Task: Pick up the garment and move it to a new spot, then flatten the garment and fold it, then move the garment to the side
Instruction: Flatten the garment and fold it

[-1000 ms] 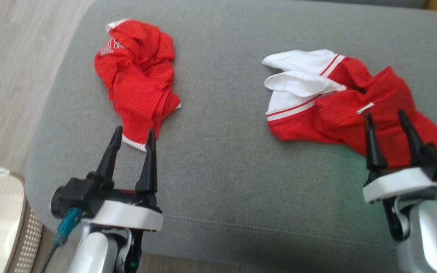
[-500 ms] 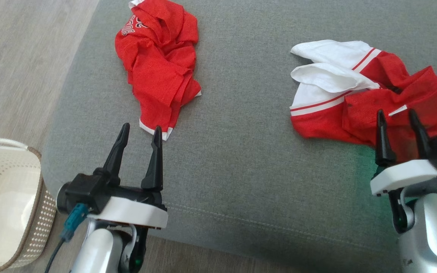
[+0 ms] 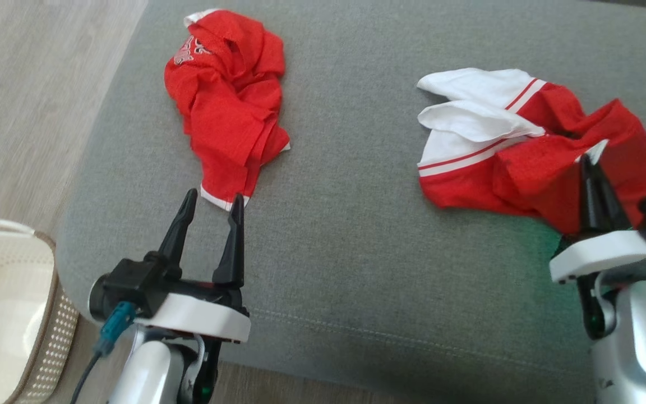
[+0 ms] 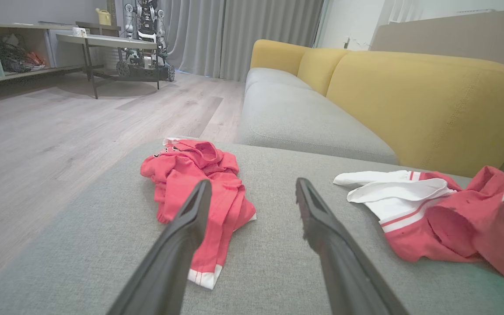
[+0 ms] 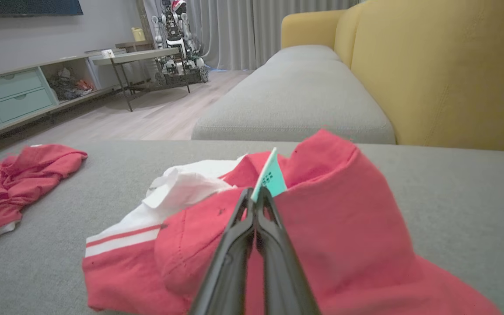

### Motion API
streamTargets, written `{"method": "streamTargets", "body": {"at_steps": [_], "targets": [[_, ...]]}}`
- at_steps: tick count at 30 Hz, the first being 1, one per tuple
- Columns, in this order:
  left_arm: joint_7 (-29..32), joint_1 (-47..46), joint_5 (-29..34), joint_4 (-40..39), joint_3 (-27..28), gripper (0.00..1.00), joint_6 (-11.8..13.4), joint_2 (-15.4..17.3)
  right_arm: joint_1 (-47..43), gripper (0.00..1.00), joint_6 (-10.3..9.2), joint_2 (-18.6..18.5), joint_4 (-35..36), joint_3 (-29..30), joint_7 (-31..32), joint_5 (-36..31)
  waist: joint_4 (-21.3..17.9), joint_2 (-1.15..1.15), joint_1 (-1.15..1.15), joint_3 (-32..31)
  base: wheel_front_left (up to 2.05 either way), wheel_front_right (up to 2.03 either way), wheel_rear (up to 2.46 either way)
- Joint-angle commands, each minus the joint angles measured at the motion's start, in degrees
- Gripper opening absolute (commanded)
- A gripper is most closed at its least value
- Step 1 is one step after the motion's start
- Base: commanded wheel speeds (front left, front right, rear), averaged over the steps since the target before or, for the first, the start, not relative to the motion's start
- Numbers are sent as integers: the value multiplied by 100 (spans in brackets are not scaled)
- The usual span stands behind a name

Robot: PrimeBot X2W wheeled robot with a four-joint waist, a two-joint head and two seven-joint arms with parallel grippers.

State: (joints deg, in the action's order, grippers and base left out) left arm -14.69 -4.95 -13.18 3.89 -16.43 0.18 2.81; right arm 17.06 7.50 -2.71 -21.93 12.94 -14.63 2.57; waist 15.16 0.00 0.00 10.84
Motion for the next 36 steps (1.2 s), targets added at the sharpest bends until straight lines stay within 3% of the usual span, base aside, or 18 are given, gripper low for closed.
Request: {"method": "streamTargets", "body": {"at_steps": [1, 8, 17, 20, 22, 26, 29, 36], "targets": [[-30, -123, 15, -179, 198, 100, 11, 7, 111, 0, -1, -17, 338, -94, -37, -91, -54, 0, 0, -93, 0, 0, 0], [-30, 13, -117, -211, 138, 100, 95, 7, 282, 0, -1, -72, 865, 206, -37, -918, -247, 0, 0, -317, 0, 0, 0], [-30, -118, -229, -248, -65, 100, 143, 7, 1676, 0, -1, -1520, 33, 590, 444, -1411, -195, 0, 0, -178, 0, 0, 0], [-30, -149, -263, -242, -121, 100, 149, 7, 1925, 3, -1, -1790, -382, 700, 694, -1431, -136, 0, 0, -143, 0, 0, 0], [-30, -163, -310, -228, -142, 100, 179, 7, 2114, 100, -1, -2003, -775, 895, 975, -1535, -90, 0, 0, -111, 0, 0, 0], [-30, -188, -345, -197, -146, 100, 196, 7, 2417, 100, -1, -2153, -1374, 1189, 1409, -1826, -20, 0, 0, -78, 0, 0, 0], [-30, -200, -341, -182, -106, 100, 199, 7, 2608, 100, -1, -2128, -1511, 1239, 1338, -2005, -22, 0, 0, -69, 0, 0, 0], [-30, -195, -284, -175, -10, 100, 228, 7, 2678, 100, -1, -1477, -1379, 881, 514, -1875, -228, 0, 0, -222, 0, 0, 0]]}}
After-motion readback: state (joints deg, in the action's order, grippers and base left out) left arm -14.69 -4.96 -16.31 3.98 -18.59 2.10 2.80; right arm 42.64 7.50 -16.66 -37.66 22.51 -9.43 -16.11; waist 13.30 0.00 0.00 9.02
